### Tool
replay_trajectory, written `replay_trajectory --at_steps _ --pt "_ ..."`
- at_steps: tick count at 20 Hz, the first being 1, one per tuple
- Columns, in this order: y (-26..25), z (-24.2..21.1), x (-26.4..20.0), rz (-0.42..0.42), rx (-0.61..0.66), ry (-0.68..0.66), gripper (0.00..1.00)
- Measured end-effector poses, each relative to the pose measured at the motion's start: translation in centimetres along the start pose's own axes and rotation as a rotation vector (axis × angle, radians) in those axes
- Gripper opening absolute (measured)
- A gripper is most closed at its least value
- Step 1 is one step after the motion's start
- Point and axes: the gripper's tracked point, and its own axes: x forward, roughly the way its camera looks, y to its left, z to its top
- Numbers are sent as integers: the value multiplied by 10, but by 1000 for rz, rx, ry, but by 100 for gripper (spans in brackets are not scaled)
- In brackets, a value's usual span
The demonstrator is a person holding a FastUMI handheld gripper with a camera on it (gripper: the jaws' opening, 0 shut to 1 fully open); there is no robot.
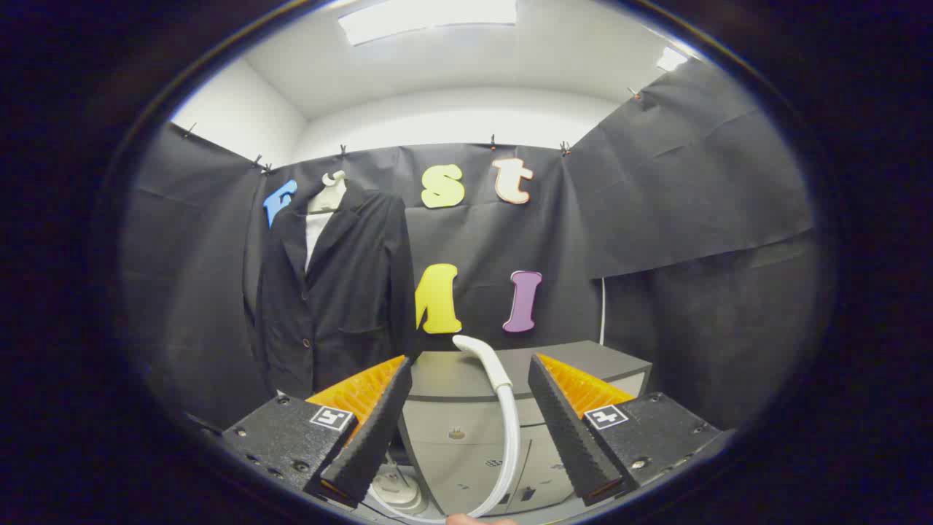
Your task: Iron the clothes twice with a garment steamer, once on the left side and once on the right side.
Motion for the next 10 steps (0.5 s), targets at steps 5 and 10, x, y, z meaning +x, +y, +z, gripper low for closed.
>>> replay_trajectory --at_steps 5,10 --pt "9 -1 13 27 3 9 100" --pt "17 -4 19 54 -9 22 100"
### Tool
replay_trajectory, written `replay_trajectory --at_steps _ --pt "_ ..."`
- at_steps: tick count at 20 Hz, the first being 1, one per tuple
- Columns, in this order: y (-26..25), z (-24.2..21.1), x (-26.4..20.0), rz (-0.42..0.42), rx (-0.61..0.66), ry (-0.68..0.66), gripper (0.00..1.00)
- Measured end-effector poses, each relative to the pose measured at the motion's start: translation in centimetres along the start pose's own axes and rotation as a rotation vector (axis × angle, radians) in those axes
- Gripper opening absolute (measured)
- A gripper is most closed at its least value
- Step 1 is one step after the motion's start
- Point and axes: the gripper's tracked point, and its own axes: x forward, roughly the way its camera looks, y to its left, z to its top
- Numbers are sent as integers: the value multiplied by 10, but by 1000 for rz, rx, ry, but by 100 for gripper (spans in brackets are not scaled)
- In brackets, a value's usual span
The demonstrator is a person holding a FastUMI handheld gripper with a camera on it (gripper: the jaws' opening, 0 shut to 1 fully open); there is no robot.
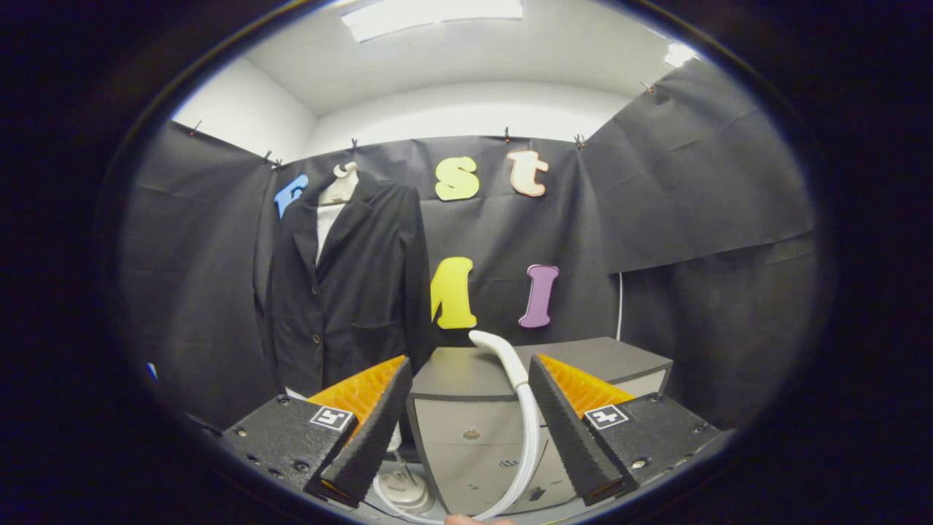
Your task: Iron the clothes twice with a garment steamer, once on the left side and once on the right side.
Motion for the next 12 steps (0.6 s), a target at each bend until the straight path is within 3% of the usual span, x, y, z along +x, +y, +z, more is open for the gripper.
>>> replay_trajectory --at_steps 12 --pt "-12 -5 4 -22 5 58 100"
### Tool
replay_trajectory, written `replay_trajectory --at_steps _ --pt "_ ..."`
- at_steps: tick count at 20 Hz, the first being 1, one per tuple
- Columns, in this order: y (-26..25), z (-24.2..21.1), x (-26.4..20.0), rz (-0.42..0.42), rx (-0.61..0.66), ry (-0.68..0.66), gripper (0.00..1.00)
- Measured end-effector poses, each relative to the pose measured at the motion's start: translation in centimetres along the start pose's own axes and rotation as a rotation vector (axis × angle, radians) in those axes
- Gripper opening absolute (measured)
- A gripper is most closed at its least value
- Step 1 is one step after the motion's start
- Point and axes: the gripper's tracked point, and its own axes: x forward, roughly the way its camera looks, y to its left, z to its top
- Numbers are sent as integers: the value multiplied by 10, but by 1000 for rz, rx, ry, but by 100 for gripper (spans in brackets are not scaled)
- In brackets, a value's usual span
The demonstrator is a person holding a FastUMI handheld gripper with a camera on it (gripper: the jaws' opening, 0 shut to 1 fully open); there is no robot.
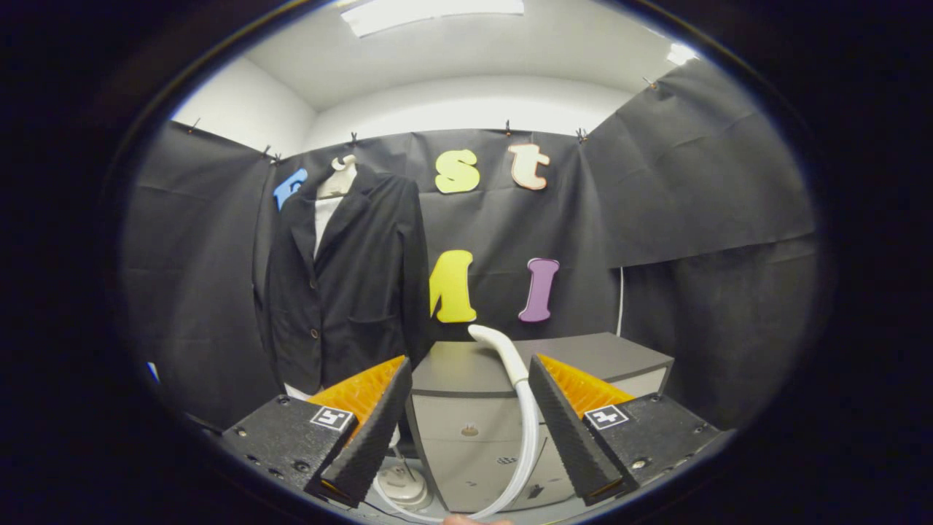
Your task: Iron the clothes twice with a garment steamer, once on the left side and once on the right side.
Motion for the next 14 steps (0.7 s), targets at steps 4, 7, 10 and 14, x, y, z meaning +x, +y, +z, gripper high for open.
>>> replay_trajectory --at_steps 4,7,10,14 --pt "-1 -6 9 -17 23 64 100" --pt "1 -13 15 -38 39 121 100" --pt "5 -19 23 -57 62 178 100" --pt "10 -23 34 -67 111 269 100"
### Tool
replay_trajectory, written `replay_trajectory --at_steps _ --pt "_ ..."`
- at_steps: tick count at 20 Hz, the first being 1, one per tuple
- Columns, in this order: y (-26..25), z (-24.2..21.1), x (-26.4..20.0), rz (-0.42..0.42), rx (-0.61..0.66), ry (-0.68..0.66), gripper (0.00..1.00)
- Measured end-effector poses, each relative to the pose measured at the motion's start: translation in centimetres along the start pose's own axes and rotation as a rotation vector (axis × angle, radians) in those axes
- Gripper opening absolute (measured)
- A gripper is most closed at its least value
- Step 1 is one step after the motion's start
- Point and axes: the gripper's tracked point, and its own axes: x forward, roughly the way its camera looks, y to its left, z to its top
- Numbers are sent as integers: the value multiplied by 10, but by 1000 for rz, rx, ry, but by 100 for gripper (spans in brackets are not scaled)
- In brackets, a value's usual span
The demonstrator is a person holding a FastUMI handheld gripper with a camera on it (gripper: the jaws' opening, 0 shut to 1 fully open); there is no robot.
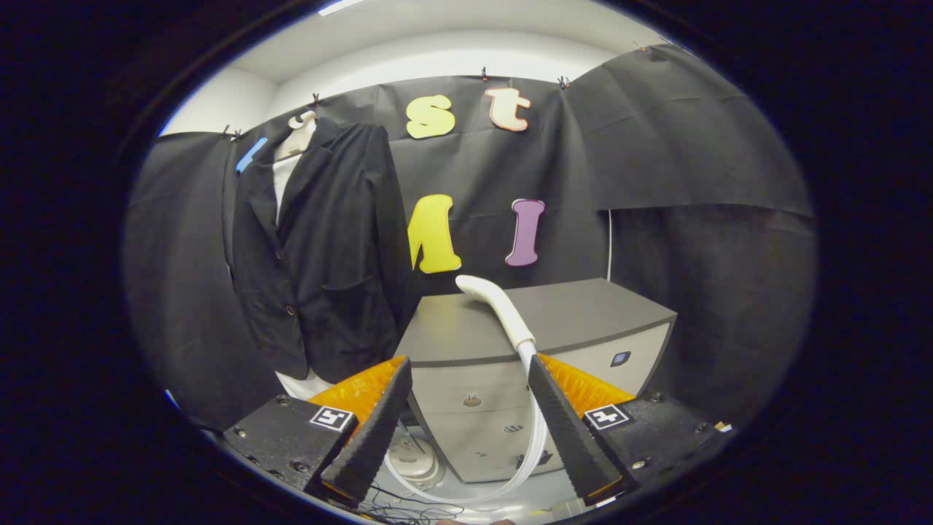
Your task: Iron the clothes twice with a garment steamer, once on the left side and once on the right side.
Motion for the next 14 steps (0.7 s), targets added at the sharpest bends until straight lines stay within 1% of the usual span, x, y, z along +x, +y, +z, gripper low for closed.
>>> replay_trajectory --at_steps 2,5,8,10,14 --pt "2 7 9 13 1 27 100" --pt "-10 23 33 37 -8 60 100" --pt "-22 41 69 92 3 122 100" --pt "-33 46 94 122 15 182 100" --pt "-49 40 142 177 28 330 100"
